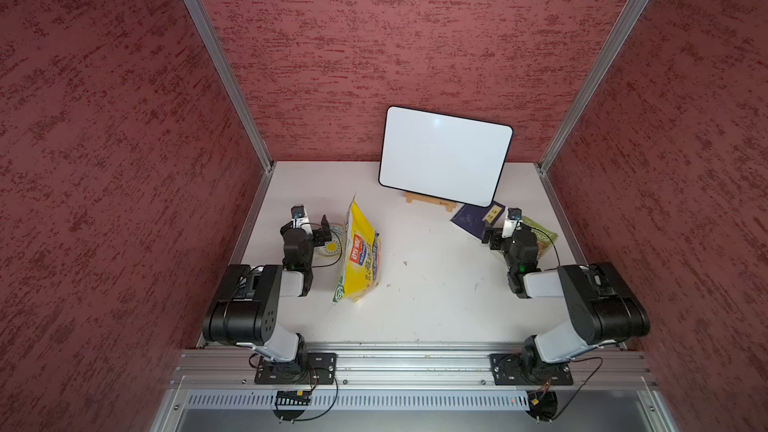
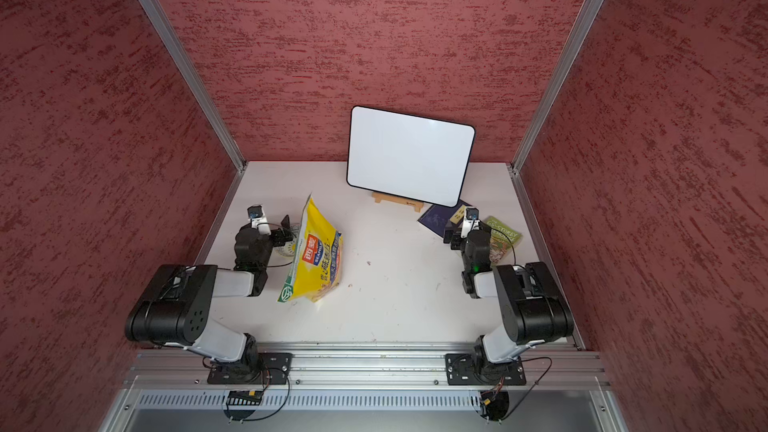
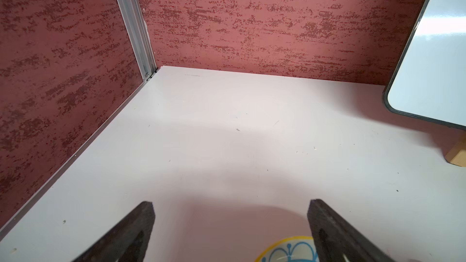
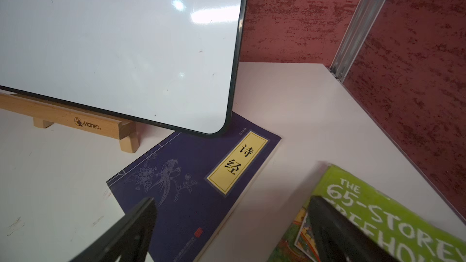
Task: Pour the oats into the breakfast bowl
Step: Move the oats bag to the center of the board.
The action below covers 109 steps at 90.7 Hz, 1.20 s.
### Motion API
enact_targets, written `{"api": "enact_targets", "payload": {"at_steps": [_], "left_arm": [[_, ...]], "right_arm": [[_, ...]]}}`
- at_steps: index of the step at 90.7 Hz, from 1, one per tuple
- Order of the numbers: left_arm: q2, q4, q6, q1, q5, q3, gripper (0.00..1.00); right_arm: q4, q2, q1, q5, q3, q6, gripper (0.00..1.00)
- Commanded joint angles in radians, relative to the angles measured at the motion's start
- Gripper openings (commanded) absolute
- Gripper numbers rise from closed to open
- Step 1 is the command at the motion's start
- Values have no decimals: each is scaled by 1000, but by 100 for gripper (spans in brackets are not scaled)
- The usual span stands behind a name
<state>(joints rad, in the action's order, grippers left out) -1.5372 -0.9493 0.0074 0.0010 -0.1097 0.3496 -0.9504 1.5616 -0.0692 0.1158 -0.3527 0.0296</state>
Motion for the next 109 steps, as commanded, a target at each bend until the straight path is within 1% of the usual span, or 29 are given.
{"api": "enact_targets", "payload": {"at_steps": [1, 26, 33, 38, 42, 46, 51, 56, 60, 63, 68, 74, 78, 87, 91, 99, 104, 109], "left_arm": [[5, 1, -7, 3, 13, 8, 100], [7, 9, -10, 10, 21, 11, 100], [12, 6, -12, 10, 22, 10, 100], [54, 41, -15, 8, 5, 15, 100], [116, 136, -21, 6, -24, 33, 100], [209, 254, -23, 0, -53, 66, 100], [335, 409, -66, -1, -59, 119, 100], [452, 586, -156, -1, -21, 204, 100], [520, 746, -239, -1, 1, 302, 100], [552, 890, -292, -4, 23, 382, 100], [587, 1069, -335, -19, 107, 507, 100], [602, 1235, -354, -69, 180, 636, 100], [601, 1342, -342, -119, 200, 713, 100], [567, 1541, -292, -268, 147, 861, 100], [537, 1632, -275, -316, 120, 911, 100], [468, 1748, -265, -375, 94, 972, 100], [430, 1783, -260, -397, 68, 993, 100], [379, 1814, -253, -414, 48, 1020, 97]], "right_arm": [[-7, -11, 6, 15, -15, -1, 99], [1, -21, 7, 0, -15, 6, 99], [34, -85, 7, -8, -8, 10, 99], [120, -167, 7, 4, -18, 3, 99], [247, -241, 7, 15, -45, -13, 99], [377, -319, 7, 21, -80, -49, 99], [531, -420, 7, 4, -126, -102, 99], [696, -508, 7, -29, -173, -179, 99], [798, -562, 8, -73, -218, -239, 99], [886, -592, 7, -111, -251, -275, 99], [1003, -618, 6, -180, -308, -323, 99], [1120, -640, 6, -247, -374, -346, 99], [1193, -650, 6, -277, -404, -350, 99], [1286, -658, 5, -298, -460, -346, 99], [1316, -657, 6, -298, -477, -346, 99], [1338, -649, 6, -309, -497, -352, 99], [1340, -642, 6, -320, -504, -358, 99], [1343, -634, 5, -324, -510, -366, 99]]}}
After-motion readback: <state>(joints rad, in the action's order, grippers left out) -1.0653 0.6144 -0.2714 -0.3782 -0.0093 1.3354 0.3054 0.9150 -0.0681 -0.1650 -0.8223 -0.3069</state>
